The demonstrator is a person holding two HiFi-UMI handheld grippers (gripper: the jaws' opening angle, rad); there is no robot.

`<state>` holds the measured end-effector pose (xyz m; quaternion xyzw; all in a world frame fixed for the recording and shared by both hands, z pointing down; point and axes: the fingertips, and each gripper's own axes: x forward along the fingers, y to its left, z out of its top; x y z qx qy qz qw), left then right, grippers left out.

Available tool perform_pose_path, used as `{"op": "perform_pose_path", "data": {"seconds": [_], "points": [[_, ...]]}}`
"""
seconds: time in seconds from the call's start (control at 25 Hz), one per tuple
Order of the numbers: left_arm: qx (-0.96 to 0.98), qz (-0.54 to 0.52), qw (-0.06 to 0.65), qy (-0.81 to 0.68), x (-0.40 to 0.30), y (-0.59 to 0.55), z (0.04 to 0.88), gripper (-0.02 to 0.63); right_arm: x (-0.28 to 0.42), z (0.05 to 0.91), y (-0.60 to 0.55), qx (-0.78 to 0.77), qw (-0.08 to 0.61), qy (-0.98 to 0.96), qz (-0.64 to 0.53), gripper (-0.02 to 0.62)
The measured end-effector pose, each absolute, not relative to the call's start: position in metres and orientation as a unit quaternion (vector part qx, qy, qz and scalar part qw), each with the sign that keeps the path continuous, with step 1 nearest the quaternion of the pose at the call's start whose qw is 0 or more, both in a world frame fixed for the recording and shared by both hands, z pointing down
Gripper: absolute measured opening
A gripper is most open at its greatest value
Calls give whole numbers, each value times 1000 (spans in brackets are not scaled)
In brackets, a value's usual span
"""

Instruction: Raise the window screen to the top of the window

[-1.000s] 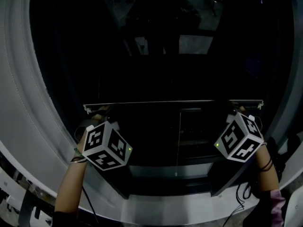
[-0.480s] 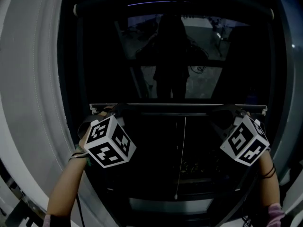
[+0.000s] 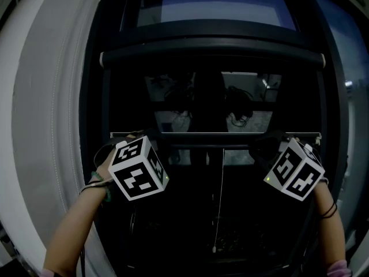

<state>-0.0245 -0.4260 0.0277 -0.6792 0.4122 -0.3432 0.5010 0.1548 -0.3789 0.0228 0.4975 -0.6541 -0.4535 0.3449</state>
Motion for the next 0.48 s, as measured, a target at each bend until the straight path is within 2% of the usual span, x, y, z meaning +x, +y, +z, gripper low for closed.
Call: {"op": "perform_pose_path", "data": {"seconds": [0.48], "points": [[-666,-305,517,442,-27,-424,-75,43,152,-77,-378,533,323,-622,-473,43]]}}
